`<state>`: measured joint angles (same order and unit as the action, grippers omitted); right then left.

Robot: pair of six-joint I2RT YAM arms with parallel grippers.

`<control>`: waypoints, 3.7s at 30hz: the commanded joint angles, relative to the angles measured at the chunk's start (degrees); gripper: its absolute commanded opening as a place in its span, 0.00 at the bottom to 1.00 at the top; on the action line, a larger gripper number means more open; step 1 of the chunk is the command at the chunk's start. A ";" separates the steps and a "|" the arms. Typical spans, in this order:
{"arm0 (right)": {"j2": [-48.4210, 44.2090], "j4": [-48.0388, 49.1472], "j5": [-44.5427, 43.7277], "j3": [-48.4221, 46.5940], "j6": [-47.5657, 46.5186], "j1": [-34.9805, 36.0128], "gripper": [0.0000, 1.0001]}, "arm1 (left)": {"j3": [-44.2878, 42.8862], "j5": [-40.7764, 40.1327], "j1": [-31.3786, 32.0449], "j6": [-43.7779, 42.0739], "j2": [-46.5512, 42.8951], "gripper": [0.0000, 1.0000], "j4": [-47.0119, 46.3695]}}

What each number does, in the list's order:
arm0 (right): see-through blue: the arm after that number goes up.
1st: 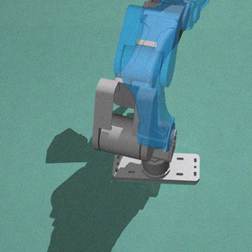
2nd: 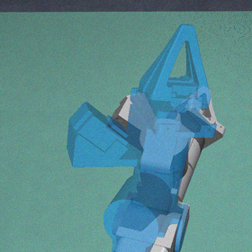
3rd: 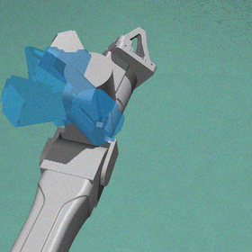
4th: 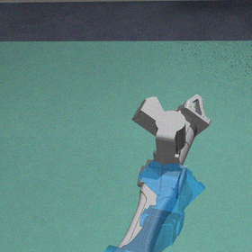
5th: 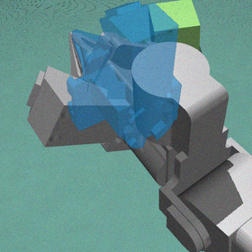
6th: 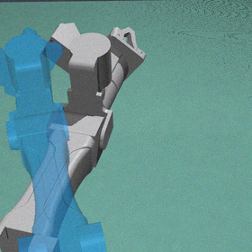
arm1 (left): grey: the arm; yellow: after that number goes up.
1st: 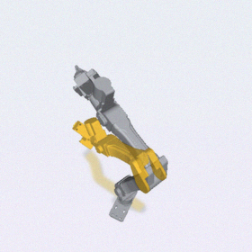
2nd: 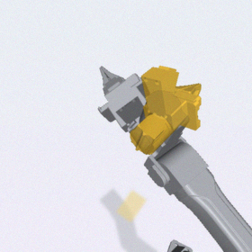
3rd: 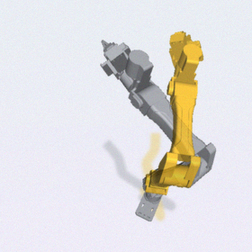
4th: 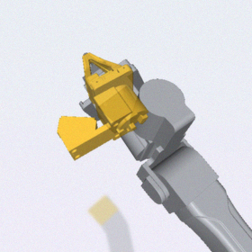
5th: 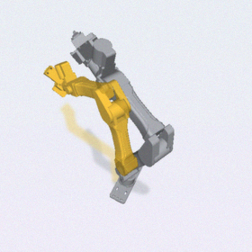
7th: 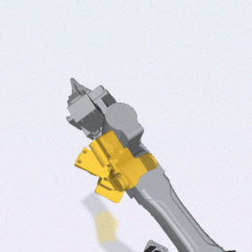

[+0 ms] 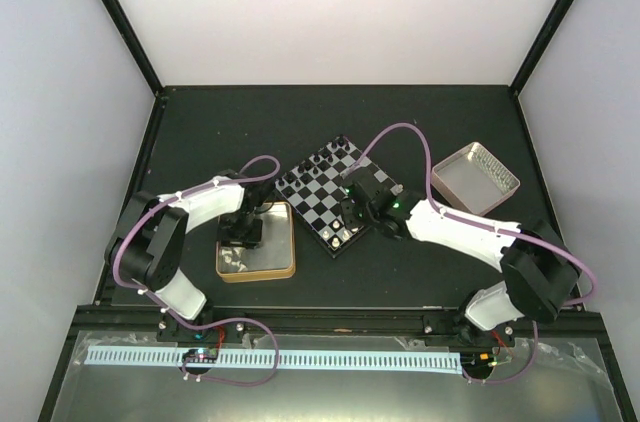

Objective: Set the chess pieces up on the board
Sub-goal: Pick up the chess piece from the storage box, then place the chess piece on the chessboard.

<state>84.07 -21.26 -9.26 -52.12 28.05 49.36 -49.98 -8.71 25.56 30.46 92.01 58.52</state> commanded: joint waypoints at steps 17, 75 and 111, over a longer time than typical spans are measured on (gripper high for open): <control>-3.08 -9.19 -0.42 -7.85 7.16 -3.60 0.39 | 1.17 8.27 -0.12 -4.10 -2.20 0.14 -4.27; 12.84 -10.01 72.92 -25.82 -3.43 -12.90 0.31 | -3.84 58.64 2.56 -17.13 -27.76 0.06 -25.19; -11.77 16.71 4.17 11.70 -10.09 -12.39 0.03 | 2.98 10.44 0.02 -5.76 -35.16 0.68 -28.79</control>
<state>71.83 -10.96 -2.96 -41.34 20.14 36.67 -45.56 0.89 25.93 28.36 55.00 31.46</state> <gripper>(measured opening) 0.100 0.683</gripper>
